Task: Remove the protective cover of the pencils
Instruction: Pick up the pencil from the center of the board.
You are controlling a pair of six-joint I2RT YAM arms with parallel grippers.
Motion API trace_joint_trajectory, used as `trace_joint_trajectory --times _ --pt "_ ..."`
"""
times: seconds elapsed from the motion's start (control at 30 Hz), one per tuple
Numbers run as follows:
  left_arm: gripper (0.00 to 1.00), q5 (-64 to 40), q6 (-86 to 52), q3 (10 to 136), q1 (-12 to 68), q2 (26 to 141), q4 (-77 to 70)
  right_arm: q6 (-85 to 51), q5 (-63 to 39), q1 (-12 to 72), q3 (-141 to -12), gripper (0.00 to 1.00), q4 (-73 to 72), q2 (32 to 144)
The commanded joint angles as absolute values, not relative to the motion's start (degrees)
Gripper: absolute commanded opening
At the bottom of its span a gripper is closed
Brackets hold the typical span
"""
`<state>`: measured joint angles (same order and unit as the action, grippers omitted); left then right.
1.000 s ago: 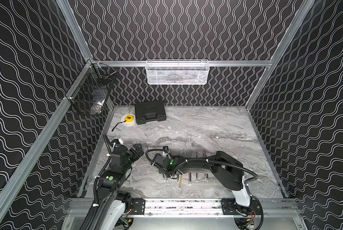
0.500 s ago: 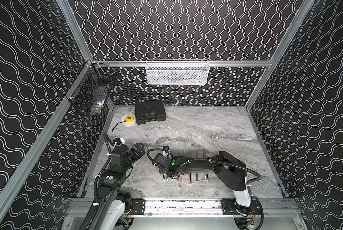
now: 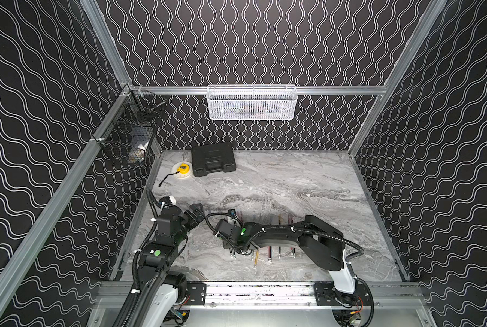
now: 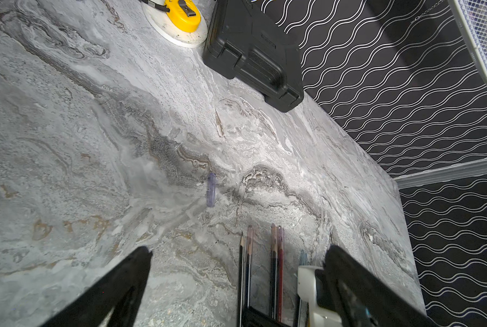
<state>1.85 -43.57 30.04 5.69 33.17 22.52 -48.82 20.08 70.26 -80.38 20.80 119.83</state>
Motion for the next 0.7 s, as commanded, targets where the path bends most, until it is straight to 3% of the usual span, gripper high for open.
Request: trace_joint_trajectory --times 0.0,0.67 --pt "0.99 2.2 -43.51 30.09 5.62 33.16 21.88 -48.67 19.17 70.6 -81.12 0.0 20.83 120.31" --pt "0.99 1.58 -43.66 30.07 5.62 33.78 21.62 -48.07 17.83 71.35 -83.81 0.0 20.29 121.62"
